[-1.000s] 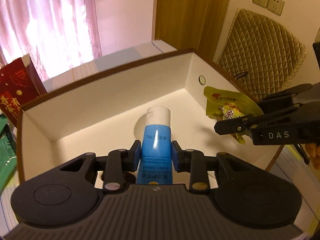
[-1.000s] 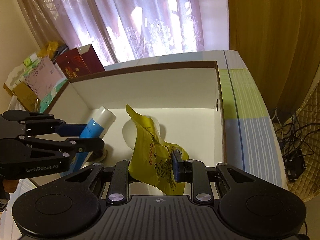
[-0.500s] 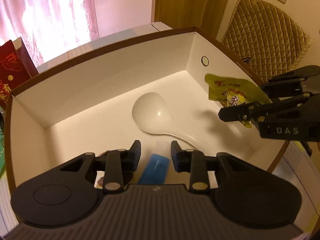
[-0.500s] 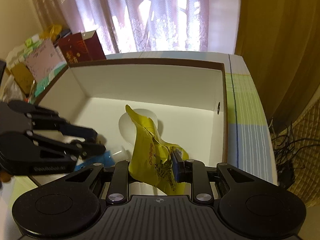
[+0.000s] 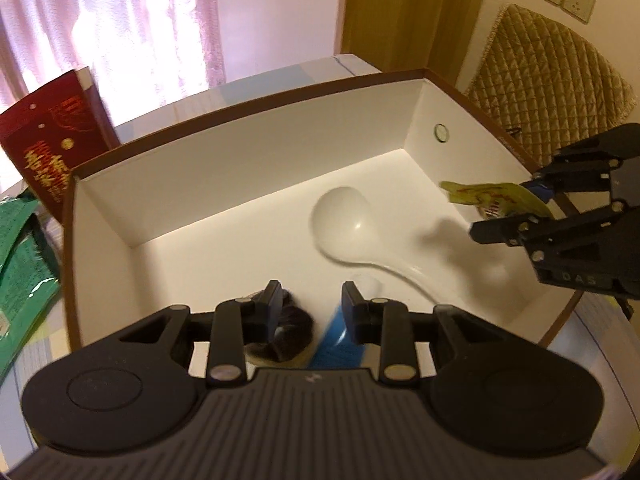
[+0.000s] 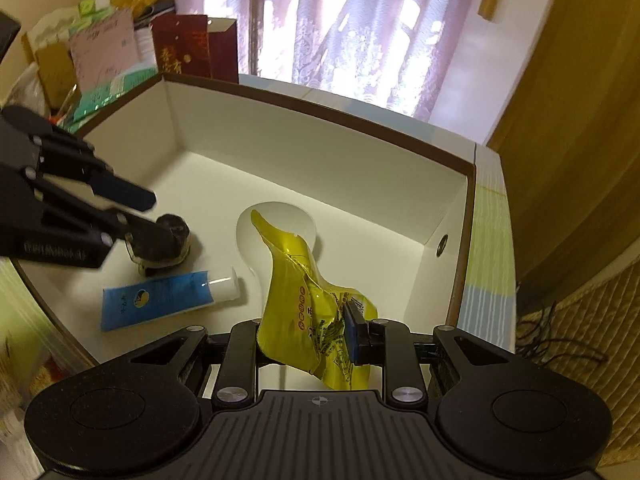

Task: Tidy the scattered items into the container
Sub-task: 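Open both tools to drop the tube and packet into the box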

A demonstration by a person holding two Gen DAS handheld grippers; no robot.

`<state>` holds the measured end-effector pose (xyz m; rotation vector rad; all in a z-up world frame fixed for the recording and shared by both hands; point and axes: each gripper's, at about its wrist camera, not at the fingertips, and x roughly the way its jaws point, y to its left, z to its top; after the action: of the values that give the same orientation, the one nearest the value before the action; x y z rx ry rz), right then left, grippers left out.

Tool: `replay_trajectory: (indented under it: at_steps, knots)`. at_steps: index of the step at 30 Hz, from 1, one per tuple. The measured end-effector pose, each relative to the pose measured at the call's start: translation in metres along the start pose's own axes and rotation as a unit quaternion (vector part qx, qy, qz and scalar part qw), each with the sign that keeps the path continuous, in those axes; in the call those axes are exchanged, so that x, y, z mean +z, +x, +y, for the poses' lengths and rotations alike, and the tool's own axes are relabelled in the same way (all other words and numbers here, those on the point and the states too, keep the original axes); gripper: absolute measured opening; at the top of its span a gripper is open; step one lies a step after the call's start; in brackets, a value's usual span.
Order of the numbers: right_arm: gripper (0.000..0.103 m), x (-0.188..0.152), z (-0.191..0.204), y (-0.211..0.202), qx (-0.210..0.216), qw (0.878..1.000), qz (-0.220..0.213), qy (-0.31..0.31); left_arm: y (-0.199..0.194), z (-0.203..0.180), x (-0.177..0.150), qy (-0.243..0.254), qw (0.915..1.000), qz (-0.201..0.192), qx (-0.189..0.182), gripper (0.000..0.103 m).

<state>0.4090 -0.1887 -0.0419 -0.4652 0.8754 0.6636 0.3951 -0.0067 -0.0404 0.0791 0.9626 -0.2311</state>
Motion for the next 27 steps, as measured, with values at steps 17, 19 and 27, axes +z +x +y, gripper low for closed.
replay_trajectory:
  at_steps: [17, 19, 27]
  knots:
    - [0.103, -0.003, 0.023, -0.024, 0.001, 0.998, -0.035, -0.053, -0.021, 0.005, -0.012, -0.007, 0.9998, -0.002, 0.019, 0.039]
    - [0.103, -0.004, 0.022, -0.023, 0.006, 0.999, -0.027, -0.041, -0.023, 0.004, -0.013, -0.006, 0.9997, 0.0, 0.024, 0.044]
    - [0.103, -0.009, 0.016, -0.033, 0.023, 0.999, -0.021, 0.033, -0.041, -0.006, -0.015, 0.002, 0.9992, 0.0, 0.04, 0.068]
